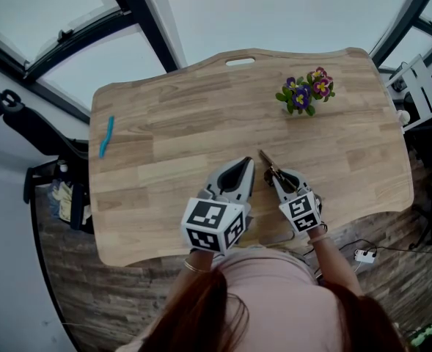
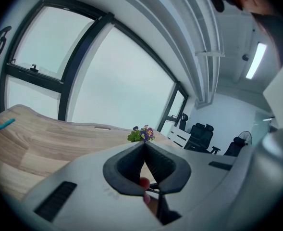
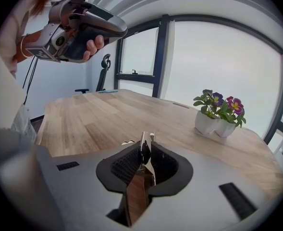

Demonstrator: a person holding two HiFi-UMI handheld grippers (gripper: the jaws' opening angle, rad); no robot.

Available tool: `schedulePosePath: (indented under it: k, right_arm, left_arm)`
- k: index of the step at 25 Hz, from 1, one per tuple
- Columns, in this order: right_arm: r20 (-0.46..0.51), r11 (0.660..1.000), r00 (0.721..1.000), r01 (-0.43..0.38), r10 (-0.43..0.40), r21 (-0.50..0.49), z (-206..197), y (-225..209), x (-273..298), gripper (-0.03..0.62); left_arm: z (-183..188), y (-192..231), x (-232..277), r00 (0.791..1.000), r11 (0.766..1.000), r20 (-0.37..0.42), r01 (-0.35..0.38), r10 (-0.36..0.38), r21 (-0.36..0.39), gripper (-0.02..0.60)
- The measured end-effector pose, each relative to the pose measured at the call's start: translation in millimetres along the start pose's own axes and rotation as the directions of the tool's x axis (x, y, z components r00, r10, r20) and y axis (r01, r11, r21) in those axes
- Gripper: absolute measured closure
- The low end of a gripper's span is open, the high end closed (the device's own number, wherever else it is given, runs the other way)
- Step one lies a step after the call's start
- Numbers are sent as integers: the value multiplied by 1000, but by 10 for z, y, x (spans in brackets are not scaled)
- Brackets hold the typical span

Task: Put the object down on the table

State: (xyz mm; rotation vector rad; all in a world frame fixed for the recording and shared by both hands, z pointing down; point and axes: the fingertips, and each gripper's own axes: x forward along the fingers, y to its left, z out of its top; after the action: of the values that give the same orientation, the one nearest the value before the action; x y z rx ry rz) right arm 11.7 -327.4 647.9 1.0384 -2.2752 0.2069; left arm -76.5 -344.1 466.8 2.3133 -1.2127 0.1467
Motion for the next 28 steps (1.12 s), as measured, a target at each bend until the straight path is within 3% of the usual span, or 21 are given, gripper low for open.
schedulePosePath:
  k: [28]
  right_arm:
    - [-46,999,998,-47,48,22,-92,123,133,482]
  left_arm:
    - [9,71,-68,1000,1000,16,-20,20,-5,580]
